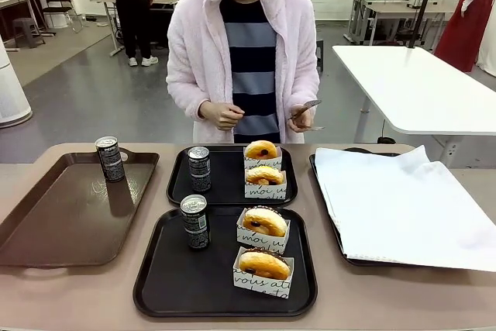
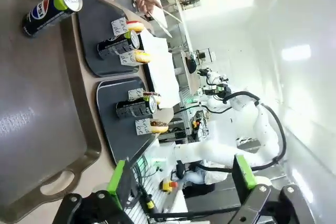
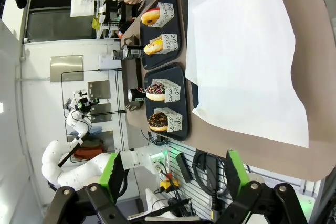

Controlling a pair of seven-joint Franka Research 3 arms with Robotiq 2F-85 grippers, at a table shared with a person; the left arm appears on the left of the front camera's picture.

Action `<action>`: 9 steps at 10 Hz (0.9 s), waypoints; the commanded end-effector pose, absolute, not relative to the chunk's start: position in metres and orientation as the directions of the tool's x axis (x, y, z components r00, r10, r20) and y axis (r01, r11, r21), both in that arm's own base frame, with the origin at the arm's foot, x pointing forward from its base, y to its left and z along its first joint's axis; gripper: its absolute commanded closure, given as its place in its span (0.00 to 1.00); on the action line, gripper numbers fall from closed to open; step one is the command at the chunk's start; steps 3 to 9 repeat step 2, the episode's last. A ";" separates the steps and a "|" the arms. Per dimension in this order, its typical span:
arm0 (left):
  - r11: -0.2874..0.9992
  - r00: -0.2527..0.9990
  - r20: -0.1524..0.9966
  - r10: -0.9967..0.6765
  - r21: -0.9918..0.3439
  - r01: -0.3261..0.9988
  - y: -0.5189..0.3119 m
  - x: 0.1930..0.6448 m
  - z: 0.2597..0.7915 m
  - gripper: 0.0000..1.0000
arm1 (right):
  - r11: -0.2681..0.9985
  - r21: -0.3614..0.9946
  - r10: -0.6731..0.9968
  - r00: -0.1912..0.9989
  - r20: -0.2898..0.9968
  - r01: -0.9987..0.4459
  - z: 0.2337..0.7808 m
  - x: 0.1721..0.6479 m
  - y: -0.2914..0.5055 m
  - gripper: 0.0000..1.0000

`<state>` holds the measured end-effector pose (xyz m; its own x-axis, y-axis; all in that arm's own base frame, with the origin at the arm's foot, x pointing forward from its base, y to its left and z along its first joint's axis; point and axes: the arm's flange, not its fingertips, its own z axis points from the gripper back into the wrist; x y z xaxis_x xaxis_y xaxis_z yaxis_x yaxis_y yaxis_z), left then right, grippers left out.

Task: Set up donuts and drinks on trays.
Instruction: Pick up one Pepsi coke from the Handle tray and place it on the Flat Tray without a Pepsi coke.

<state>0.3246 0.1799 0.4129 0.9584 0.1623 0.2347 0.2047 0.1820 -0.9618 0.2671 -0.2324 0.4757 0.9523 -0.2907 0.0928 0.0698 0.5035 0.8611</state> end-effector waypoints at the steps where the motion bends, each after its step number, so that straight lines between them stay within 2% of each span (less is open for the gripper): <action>1: 0.216 0.966 0.227 0.123 -0.956 0.198 0.188 0.334 0.416 0.00 | 0.491 0.870 -0.287 0.951 0.113 0.044 0.476 0.268 -0.232 0.00; 2: 0.267 0.972 0.213 0.100 -0.947 0.180 0.183 0.338 0.416 0.00 | 0.491 0.870 -0.287 0.951 0.113 0.044 0.476 0.268 -0.232 0.00; 9: 0.267 0.972 0.213 0.100 -0.947 0.180 0.183 0.338 0.416 0.00 | 0.491 0.870 -0.287 0.951 0.113 0.044 0.476 0.268 -0.232 0.00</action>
